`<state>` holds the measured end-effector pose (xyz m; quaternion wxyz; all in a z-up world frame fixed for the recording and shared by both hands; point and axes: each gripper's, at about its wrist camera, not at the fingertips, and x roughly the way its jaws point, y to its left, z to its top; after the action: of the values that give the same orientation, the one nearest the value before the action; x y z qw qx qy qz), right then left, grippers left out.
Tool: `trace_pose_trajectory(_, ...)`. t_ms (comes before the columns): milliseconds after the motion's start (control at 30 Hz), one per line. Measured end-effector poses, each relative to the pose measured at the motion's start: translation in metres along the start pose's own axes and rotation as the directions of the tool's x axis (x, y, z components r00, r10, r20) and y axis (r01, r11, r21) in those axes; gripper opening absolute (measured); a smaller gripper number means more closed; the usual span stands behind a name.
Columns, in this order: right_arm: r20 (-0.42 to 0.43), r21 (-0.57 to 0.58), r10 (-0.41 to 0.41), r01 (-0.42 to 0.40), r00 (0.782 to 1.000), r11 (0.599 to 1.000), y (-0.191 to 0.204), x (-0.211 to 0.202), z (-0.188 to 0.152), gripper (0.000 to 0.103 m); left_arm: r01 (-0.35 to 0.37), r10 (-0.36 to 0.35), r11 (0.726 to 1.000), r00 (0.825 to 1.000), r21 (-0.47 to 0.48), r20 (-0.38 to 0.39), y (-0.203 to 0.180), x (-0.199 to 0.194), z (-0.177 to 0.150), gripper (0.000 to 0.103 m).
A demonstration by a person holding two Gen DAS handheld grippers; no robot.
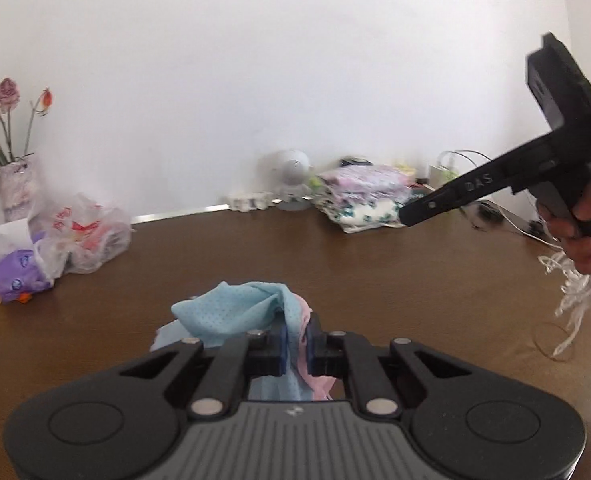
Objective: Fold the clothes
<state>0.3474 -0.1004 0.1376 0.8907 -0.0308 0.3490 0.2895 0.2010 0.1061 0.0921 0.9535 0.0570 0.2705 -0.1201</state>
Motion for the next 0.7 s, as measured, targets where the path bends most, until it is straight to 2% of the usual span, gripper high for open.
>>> trace_pose_trajectory(33,-0.031,0.011,0.014,-0.014,0.999,1.0,0.0,-0.003,-0.014,0.005,0.03,-0.029,1.0,0.999,0.001,-0.024,-0.017,-0.002,-0.012,0.008)
trace_pose_trajectory(100,-0.086,0.044,0.052,-0.048,0.995,0.998,0.0,-0.002,-0.036,0.021,0.072,-0.072,0.997,0.994,-0.008,-0.082,-0.043,-0.003,-0.039,0.008)
trace_pose_trajectory(133,-0.114,0.06,0.077,-0.071,0.99,0.996,0.001,0.001,-0.046,0.026,0.075,-0.077,0.997,0.992,-0.027,-0.101,-0.049,-0.005,-0.05,0.009)
trace_pose_trajectory(167,-0.142,0.076,0.103,-0.093,0.984,0.993,0.003,0.003,-0.056,0.036,0.071,-0.077,0.996,0.99,-0.051,-0.116,-0.052,-0.007,-0.059,0.012)
trace_pose_trajectory(200,-0.157,0.072,0.122,-0.111,0.98,0.991,0.008,0.006,-0.063,0.039,0.067,-0.077,0.995,0.988,-0.076,-0.131,-0.056,-0.009,-0.068,0.016)
trace_pose_trajectory(267,-0.174,0.047,0.151,-0.145,0.973,0.988,0.021,0.01,-0.072,0.04,0.066,-0.082,0.989,0.989,-0.133,-0.126,-0.049,-0.023,-0.075,0.028)
trace_pose_trajectory(300,-0.174,0.032,0.162,-0.159,0.971,0.987,0.028,0.013,-0.07,0.043,0.064,-0.082,0.985,0.99,-0.158,-0.111,-0.043,-0.033,-0.076,0.043)
trace_pose_trajectory(333,-0.17,0.013,0.174,-0.174,0.97,0.985,0.036,0.016,-0.068,0.047,0.044,-0.061,0.984,0.994,-0.17,-0.094,-0.036,-0.042,-0.076,0.059)
trace_pose_trajectory(367,-0.167,-0.011,0.186,-0.19,0.968,0.982,0.044,0.02,-0.065,0.053,0.017,-0.031,0.984,0.997,-0.178,-0.077,-0.029,-0.052,-0.076,0.064)
trace_pose_trajectory(433,-0.163,-0.061,0.21,-0.222,0.964,0.973,0.061,0.03,-0.058,0.055,-0.065,0.057,0.982,0.997,-0.177,-0.05,-0.014,-0.067,-0.076,0.076)
trace_pose_trajectory(500,-0.172,-0.148,0.207,-0.234,0.963,0.961,0.08,0.044,-0.052,0.056,-0.133,0.126,0.976,0.991,-0.174,-0.049,0.002,-0.069,-0.074,0.079)
trace_pose_trajectory(567,-0.196,-0.223,0.193,-0.236,0.961,0.946,0.099,0.062,-0.046,0.056,-0.168,0.155,0.966,0.985,-0.194,-0.08,0.02,-0.063,-0.076,0.079)
trace_pose_trajectory(667,-0.269,-0.263,0.186,-0.258,0.945,0.93,0.118,0.094,-0.041,0.056,-0.165,0.135,0.957,0.981,-0.237,-0.136,0.044,-0.045,-0.079,0.078)
trace_pose_trajectory(700,-0.276,-0.272,0.163,-0.239,0.947,0.932,0.122,0.101,-0.04,0.056,-0.157,0.122,0.956,0.981,-0.25,-0.147,0.051,-0.038,-0.08,0.077)
